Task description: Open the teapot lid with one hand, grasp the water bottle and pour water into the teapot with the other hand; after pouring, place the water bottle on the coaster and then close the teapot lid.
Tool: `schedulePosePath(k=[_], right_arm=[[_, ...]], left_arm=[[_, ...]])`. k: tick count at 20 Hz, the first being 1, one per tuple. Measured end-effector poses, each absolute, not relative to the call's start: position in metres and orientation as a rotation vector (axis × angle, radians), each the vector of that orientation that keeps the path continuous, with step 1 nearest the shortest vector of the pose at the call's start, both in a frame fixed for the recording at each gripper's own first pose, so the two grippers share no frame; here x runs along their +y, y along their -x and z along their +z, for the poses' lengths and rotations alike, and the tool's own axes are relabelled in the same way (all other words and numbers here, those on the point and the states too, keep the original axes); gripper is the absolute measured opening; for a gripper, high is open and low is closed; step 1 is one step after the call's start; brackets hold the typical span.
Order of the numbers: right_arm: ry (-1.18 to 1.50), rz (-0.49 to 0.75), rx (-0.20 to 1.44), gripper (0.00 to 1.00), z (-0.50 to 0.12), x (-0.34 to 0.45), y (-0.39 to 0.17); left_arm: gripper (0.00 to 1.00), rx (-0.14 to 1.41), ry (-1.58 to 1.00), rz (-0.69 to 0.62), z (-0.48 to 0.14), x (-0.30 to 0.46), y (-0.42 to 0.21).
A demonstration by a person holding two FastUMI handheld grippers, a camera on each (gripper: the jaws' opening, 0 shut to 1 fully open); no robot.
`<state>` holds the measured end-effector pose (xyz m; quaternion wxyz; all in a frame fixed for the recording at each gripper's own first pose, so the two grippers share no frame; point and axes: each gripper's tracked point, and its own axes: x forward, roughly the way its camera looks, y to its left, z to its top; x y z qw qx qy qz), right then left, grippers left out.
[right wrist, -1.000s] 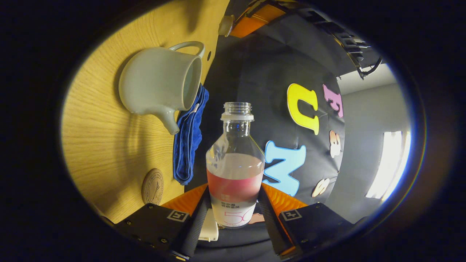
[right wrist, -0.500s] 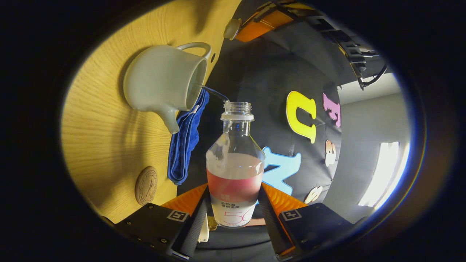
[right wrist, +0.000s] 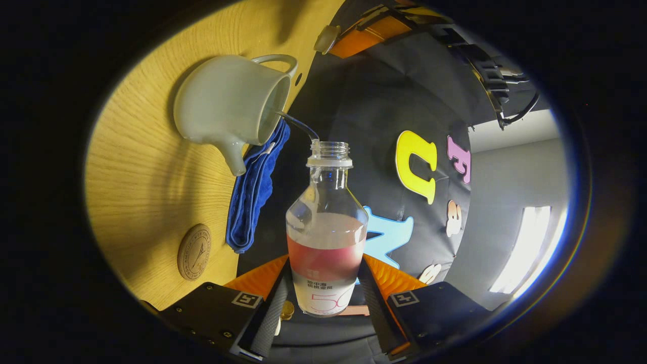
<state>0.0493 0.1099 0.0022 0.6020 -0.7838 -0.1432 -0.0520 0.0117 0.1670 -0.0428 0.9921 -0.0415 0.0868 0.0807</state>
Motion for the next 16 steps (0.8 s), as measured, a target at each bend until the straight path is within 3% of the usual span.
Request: schedulePosePath(k=[16], right_arm=[[1.898,-0.142,-0.382,0.77,0.0122,0.1135,-0.0522]], left_arm=[[0.11,0.172,0.08,0.166,-0.0428,0.1682,-0.0122]])
